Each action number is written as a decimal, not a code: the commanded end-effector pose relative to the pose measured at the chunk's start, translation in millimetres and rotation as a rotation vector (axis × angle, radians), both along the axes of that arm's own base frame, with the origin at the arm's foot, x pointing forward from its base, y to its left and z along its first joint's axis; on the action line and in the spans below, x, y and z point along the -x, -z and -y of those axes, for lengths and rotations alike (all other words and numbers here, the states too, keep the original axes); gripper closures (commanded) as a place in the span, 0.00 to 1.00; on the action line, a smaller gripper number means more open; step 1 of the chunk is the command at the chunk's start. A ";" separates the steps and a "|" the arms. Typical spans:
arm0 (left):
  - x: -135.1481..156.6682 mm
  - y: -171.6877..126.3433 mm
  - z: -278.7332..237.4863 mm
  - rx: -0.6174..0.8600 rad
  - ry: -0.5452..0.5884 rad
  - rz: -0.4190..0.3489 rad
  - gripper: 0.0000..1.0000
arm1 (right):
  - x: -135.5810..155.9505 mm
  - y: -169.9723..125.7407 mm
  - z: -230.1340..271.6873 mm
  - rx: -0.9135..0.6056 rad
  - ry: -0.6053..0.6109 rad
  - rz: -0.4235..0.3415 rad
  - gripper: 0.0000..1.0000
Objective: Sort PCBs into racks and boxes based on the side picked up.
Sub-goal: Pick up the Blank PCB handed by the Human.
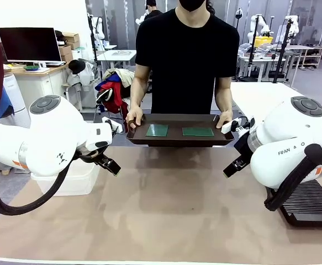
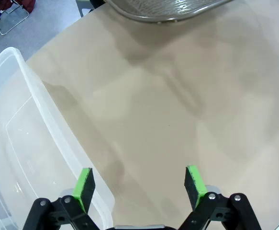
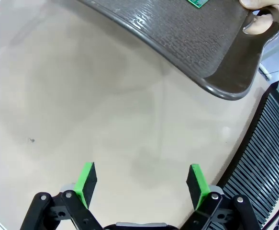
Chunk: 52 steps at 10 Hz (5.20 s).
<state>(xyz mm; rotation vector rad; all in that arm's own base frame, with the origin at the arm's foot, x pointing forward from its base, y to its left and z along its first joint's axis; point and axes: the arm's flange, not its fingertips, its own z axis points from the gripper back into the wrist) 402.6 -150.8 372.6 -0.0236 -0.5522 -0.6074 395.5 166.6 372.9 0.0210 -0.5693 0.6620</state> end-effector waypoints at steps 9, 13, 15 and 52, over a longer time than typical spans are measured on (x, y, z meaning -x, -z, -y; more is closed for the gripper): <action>0.0 0.1 0.0 0.000 0.000 0.000 0.00 | 0.0 0.0 0.1 -0.001 0.000 0.000 0.00; 34.0 -35.9 1.3 0.131 0.178 -0.065 0.00 | 27.7 -27.5 0.5 -0.104 -0.077 -0.149 0.00; 39.3 -67.3 -17.8 0.148 0.306 -0.085 0.00 | 30.6 -52.3 0.0 -0.155 -0.124 -0.135 0.00; 19.6 -202.5 -106.7 0.267 0.383 0.084 0.00 | -7.2 -198.4 205.8 -0.313 -0.393 0.044 0.00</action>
